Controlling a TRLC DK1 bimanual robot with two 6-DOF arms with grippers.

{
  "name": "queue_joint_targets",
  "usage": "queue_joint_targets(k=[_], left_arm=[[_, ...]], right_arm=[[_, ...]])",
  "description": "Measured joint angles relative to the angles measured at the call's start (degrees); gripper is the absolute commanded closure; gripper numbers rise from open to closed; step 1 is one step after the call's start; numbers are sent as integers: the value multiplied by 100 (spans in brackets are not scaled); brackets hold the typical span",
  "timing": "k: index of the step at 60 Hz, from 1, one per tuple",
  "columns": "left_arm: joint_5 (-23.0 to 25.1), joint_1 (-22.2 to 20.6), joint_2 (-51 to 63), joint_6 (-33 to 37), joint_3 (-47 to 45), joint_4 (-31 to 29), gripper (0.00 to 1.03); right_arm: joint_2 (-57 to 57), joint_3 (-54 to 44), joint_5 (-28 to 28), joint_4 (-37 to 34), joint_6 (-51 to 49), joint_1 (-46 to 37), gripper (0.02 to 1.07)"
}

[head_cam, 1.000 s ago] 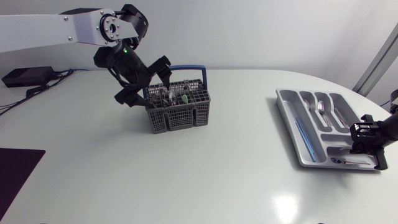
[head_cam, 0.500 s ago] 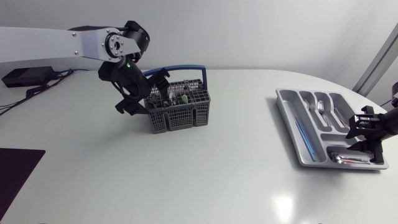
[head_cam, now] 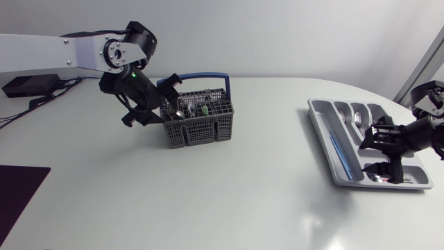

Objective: Unload the cutlery basket into the drawer organizer.

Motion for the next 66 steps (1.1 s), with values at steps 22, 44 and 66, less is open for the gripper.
queue_joint_targets(k=[22,44,66], left_arm=[[131,24,-426,-2,-118,26,45],[192,197,-492,-2,-157,-17,45],[195,232,-490,-2,-157,-50,45]], right_arm=[[-535,-463,-72,133,793,892,15],[-1290,-796,-149,343,2057,2310,15],[-1305,-916,-125,960,3075,3329,15]])
